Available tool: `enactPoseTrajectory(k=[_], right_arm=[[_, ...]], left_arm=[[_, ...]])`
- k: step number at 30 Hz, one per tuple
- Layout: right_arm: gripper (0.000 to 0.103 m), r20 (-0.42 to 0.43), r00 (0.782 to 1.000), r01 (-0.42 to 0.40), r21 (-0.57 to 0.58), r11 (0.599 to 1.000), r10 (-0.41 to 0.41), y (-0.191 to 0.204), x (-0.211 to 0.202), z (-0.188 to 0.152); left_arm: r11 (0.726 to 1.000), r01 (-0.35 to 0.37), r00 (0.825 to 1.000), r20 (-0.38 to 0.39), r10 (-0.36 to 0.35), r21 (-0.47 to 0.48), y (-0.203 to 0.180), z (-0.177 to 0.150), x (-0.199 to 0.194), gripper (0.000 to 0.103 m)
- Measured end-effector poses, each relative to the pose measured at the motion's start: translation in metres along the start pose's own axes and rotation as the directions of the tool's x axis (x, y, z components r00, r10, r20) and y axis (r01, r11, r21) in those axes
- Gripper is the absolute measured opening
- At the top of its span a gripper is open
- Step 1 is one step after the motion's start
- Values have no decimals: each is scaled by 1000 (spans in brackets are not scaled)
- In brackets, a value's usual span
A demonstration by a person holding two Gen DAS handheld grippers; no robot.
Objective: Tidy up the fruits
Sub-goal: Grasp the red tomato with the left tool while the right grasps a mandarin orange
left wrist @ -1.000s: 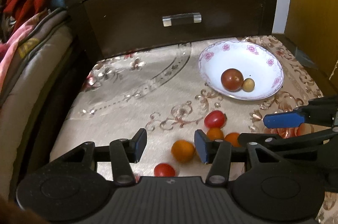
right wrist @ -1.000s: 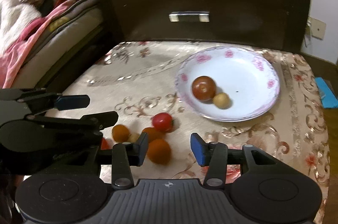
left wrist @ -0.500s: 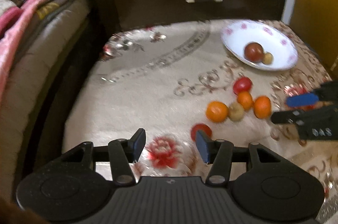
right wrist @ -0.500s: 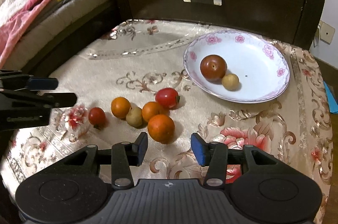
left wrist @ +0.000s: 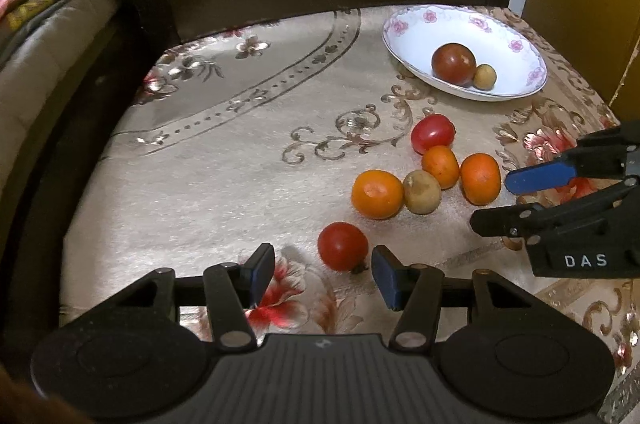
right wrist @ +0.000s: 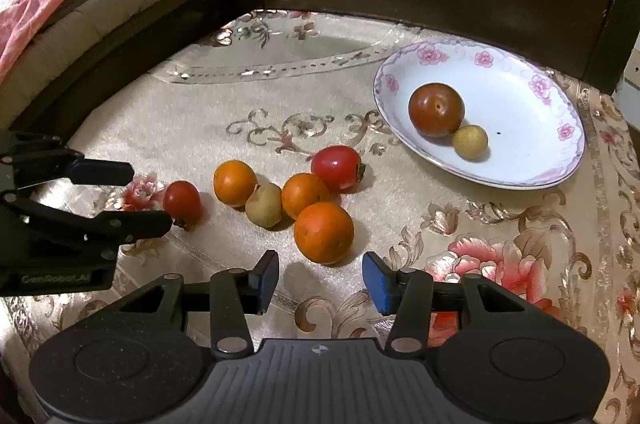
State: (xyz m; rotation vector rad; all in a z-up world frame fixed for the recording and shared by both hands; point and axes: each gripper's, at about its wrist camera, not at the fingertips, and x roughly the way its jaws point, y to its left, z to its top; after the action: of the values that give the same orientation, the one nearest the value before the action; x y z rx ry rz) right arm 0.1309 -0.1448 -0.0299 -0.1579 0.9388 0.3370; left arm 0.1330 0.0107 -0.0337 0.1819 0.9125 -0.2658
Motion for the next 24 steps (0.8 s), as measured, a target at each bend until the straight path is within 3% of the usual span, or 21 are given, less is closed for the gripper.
enactPoseTrajectory(k=[11,15,21,24], right_arm=[[41,36,999,-10,-2,1000,10,-5,2,2],[34,30,1000,0,-15,1000,1,-3,4,2],[26,22,1000,-3,-23,1000,3,0,7,4],[25,17,1000,-5,-23,1000,6,-1,7,5]], left_arm=[[1000,-8,1000,-10,8,7,-7,2,13,61],[1000,-4,1000,-9,4,-23,-4,2,15,60],[999,29,1000,-8,-30,-38,-4,2,14,38],[999,29,999,-14,-30,-38,-4,3,13,37]])
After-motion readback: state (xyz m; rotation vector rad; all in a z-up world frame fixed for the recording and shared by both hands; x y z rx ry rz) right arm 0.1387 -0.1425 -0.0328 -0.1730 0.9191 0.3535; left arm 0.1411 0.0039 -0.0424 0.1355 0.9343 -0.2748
